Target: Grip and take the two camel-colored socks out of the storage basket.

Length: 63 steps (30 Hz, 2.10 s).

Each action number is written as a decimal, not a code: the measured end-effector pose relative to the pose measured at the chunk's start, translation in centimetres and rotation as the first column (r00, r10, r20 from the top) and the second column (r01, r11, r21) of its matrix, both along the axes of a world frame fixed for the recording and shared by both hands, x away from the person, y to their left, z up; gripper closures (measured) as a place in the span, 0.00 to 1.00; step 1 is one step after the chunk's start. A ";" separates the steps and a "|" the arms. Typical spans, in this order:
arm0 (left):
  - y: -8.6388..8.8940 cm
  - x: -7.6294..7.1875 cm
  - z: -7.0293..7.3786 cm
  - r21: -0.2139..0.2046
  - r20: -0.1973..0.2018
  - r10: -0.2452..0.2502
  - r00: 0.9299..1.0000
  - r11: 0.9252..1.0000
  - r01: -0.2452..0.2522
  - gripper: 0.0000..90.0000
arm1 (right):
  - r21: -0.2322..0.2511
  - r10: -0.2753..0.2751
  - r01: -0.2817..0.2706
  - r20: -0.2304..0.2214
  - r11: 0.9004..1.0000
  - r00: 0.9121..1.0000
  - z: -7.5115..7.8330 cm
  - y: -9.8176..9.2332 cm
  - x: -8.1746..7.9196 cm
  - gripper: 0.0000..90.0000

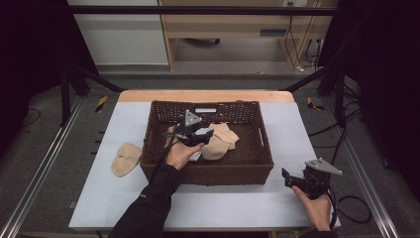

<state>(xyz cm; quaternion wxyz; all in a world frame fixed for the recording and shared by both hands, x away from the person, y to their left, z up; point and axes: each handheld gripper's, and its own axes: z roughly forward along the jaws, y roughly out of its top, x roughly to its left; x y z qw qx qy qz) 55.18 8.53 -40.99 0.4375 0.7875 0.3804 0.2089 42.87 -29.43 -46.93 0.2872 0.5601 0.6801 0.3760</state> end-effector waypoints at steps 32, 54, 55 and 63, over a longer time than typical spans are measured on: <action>-1.7 0.0 -2.5 0.179 -0.242 -0.113 0.964 0.971 0.159 0.65 | -0.008 0.002 -0.002 -0.006 1.000 1.000 -0.1 0.0 0.1 0.08; -1.3 1.0 -3.4 0.165 -0.245 -0.129 0.961 0.971 0.172 0.33 | -0.006 -0.001 0.001 -0.005 1.000 1.000 -0.1 0.0 0.0 0.08; -1.3 1.0 -3.4 0.161 -0.243 -0.131 0.961 0.972 0.173 0.33 | -0.006 0.000 0.000 -0.006 1.000 1.000 -0.1 0.0 0.0 0.08; -1.6 0.4 -2.8 0.139 -0.257 -0.211 0.943 0.958 0.252 0.60 | -0.006 -0.001 0.001 -0.005 1.000 1.000 -0.1 0.0 0.0 0.08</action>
